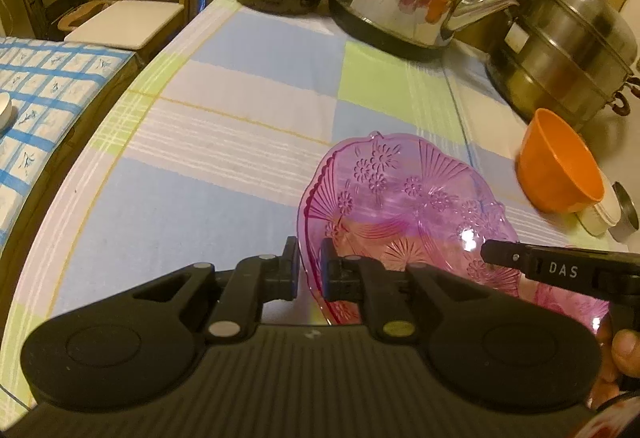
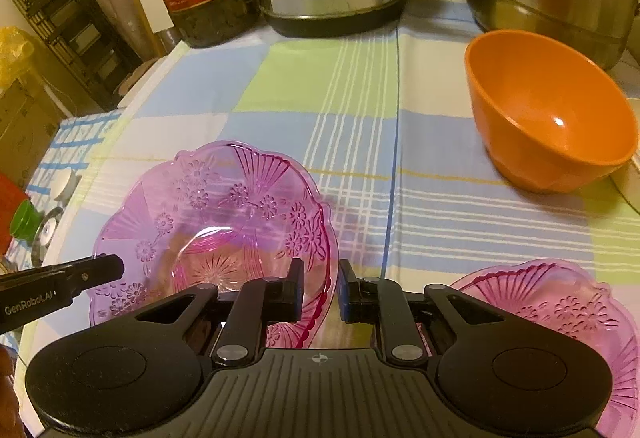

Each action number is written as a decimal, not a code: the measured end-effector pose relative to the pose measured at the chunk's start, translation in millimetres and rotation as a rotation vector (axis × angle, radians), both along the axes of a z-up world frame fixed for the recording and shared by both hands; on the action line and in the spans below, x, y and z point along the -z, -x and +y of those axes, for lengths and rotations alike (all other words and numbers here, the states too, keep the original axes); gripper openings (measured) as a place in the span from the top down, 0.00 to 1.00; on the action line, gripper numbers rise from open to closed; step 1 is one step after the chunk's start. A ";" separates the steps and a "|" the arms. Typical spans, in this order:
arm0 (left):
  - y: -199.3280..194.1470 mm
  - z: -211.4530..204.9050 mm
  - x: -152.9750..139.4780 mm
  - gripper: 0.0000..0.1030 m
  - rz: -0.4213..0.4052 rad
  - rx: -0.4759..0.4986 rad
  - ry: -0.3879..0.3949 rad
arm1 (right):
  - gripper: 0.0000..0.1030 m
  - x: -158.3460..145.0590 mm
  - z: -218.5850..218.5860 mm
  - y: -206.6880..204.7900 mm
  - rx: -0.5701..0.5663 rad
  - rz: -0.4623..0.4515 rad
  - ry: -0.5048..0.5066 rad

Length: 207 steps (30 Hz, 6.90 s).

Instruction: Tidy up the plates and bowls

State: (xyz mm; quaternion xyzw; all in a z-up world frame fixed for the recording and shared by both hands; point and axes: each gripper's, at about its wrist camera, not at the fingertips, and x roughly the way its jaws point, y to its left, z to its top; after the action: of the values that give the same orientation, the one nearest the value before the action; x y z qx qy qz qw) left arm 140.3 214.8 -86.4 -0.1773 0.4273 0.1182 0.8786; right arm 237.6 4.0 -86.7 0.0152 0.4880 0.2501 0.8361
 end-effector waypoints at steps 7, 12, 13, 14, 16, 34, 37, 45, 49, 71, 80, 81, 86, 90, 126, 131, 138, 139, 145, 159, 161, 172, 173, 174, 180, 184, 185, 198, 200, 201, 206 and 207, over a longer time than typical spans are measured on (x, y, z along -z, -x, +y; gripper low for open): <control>4.5 -10.7 -15.5 0.91 -0.023 0.024 -0.011 | 0.84 -20.6 -9.2 9.6 0.011 -0.025 0.009; 7.7 -24.7 -27.9 0.91 -0.041 0.035 -0.015 | 0.84 -34.6 -23.5 20.1 0.033 -0.038 0.011; 8.1 -28.5 -30.4 0.91 -0.043 0.039 -0.016 | 0.84 -37.2 -27.0 22.1 0.038 -0.040 0.013; 8.4 -32.4 -33.1 0.91 -0.045 0.044 -0.018 | 0.84 -39.6 -31.2 24.5 0.044 -0.042 0.014; 9.0 -39.6 -38.6 0.91 -0.050 0.055 -0.020 | 0.84 -44.1 -40.1 27.9 0.056 -0.041 0.010; 6.6 -119.6 -69.5 0.91 -0.081 0.180 -0.058 | 0.84 -78.3 -124.0 56.1 0.162 -0.079 -0.006; 4.7 -131.8 -68.4 0.91 -0.077 0.201 -0.058 | 0.84 -79.1 -135.5 59.2 0.179 -0.082 -0.002; -3.2 -158.6 -60.3 0.91 -0.060 0.250 -0.064 | 0.84 -73.8 -163.9 61.5 0.218 -0.075 0.009; -8.2 -169.0 -52.9 0.90 -0.047 0.267 -0.066 | 0.84 -67.1 -172.7 61.8 0.229 -0.068 0.019; -18.9 -198.9 -19.6 0.89 -0.009 0.329 -0.117 | 0.84 -38.3 -188.9 63.7 0.258 -0.050 0.061; -19.8 -204.4 -11.6 0.88 -0.001 0.335 -0.128 | 0.84 -32.4 -190.0 63.6 0.257 -0.044 0.067; -19.6 -205.0 -10.8 0.88 -0.002 0.336 -0.132 | 0.84 -31.8 -189.9 63.5 0.256 -0.045 0.068; -19.3 -206.4 -6.3 0.87 -0.002 0.340 -0.137 | 0.84 -29.3 -189.7 64.0 0.255 -0.055 0.071; -19.5 -207.6 -4.3 0.87 -0.002 0.342 -0.138 | 0.84 -28.2 -188.7 63.3 0.251 -0.061 0.078; 11.6 -199.6 -24.2 0.75 -0.057 0.261 -0.017 | 0.61 -37.3 -214.3 92.2 0.342 -0.036 -0.013; 20.1 -210.0 -30.3 0.73 -0.064 0.275 -0.007 | 0.61 -42.7 -217.7 100.5 0.352 -0.037 0.001; 26.5 -230.0 -36.6 0.64 -0.067 0.307 0.001 | 0.45 -48.9 -231.2 114.8 0.390 -0.040 0.019; 27.0 -232.9 -37.7 0.63 -0.068 0.313 0.001 | 0.44 -49.8 -233.9 116.9 0.397 -0.041 0.021; 30.2 -257.1 -44.4 0.44 -0.085 0.354 -0.006 | 0.42 -55.4 -253.4 128.2 0.443 -0.043 0.045; 21.4 -317.1 -49.6 0.29 -0.099 0.457 -0.021 | 0.40 -71.2 -314.0 146.8 0.572 -0.063 0.054; 19.1 -324.8 -48.8 0.29 -0.096 0.473 -0.022 | 0.37 -71.9 -322.3 147.8 0.589 -0.064 0.054; 3.9 -359.6 -45.1 0.29 -0.089 0.533 -0.043 | 0.29 -65.3 -361.4 146.5 0.669 -0.048 0.033; 1.4 -362.0 -44.3 0.29 -0.088 0.536 -0.042 | 0.29 -64.9 -364.6 145.8 0.676 -0.048 0.029; -1.1 -363.8 -43.3 0.29 -0.087 0.537 -0.039 | 0.29 -64.3 -367.4 144.7 0.683 -0.048 0.026; -16.6 -375.1 -37.9 0.29 -0.094 0.548 -0.028 | 0.29 -58.1 -384.3 135.9 0.722 -0.033 -0.010; -29.6 -381.4 -35.4 0.29 -0.103 0.553 -0.021 | 0.29 -55.8 -389.0 127.3 0.728 -0.033 -0.022; -33.5 -382.7 -34.9 0.29 -0.106 0.555 -0.019 | 0.29 -54.7 -390.9 124.4 0.734 -0.030 -0.030; -85.8 -396.2 -13.3 0.37 -0.073 0.648 -0.016 | 0.30 -36.0 -401.9 97.7 0.793 0.004 -0.096; -90.4 -397.1 -8.8 0.40 -0.062 0.654 -0.026 | 0.30 -33.8 -400.9 94.7 0.789 0.004 -0.099; -92.8 -396.8 -6.7 0.41 -0.055 0.655 -0.027 | 0.30 -32.6 -400.4 93.0 0.786 0.004 -0.101; -101.2 -396.7 3.5 0.52 -0.019 0.667 -0.041 | 0.39 -25.1 -398.4 85.8 0.780 0.014 -0.102; -102.4 -396.9 4.8 0.53 -0.013 0.671 -0.045 | 0.40 -23.3 -398.1 84.1 0.782 0.015 -0.100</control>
State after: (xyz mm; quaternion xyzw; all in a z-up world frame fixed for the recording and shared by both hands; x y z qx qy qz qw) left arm 242.6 -182.1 -91.2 -0.0081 0.4534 -0.1692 0.8751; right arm 153.5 -394.1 -63.3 0.2425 0.4387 -0.0640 0.8629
